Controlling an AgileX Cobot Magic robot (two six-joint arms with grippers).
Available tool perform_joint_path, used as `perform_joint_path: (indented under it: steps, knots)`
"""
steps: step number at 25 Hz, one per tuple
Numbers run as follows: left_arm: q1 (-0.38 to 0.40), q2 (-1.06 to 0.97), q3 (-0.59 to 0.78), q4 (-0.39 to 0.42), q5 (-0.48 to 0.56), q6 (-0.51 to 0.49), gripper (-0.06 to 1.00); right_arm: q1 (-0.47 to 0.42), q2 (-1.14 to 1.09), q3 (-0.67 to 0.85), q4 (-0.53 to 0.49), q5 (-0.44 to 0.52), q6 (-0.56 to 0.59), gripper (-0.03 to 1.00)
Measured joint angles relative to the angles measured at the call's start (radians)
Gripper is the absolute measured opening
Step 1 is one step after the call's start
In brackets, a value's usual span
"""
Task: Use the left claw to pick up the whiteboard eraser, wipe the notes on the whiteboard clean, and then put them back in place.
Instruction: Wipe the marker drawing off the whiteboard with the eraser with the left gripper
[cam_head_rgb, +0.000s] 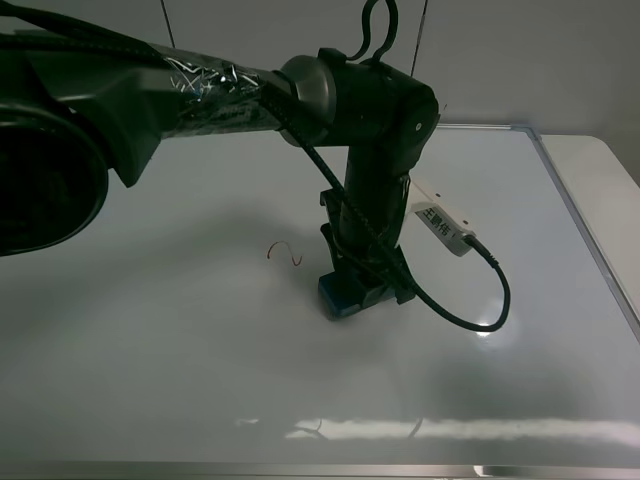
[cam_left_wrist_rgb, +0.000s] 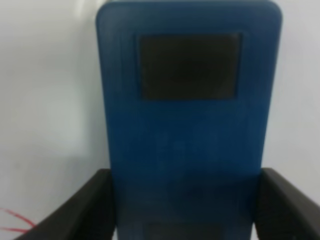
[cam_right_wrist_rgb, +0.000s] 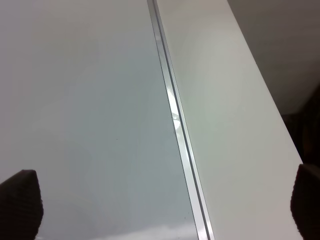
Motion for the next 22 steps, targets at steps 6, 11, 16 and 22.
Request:
perform_joint_path:
  steps: [6, 11, 16, 22]
  knots:
    - [0.079, -0.001, 0.003, 0.014, 0.004, -0.015, 0.56, 0.0, 0.0, 0.0, 0.0, 0.0, 0.0, 0.99]
    - [0.173, -0.046, 0.11, -0.016, -0.074, -0.026, 0.56, 0.0, 0.0, 0.0, 0.0, 0.0, 0.0, 0.99]
    - [0.254, -0.134, 0.291, -0.062, -0.241, -0.032, 0.56, 0.0, 0.0, 0.0, 0.0, 0.0, 0.0, 0.99]
    - [0.416, -0.206, 0.432, -0.076, -0.307, -0.062, 0.56, 0.0, 0.0, 0.0, 0.0, 0.0, 0.0, 0.99]
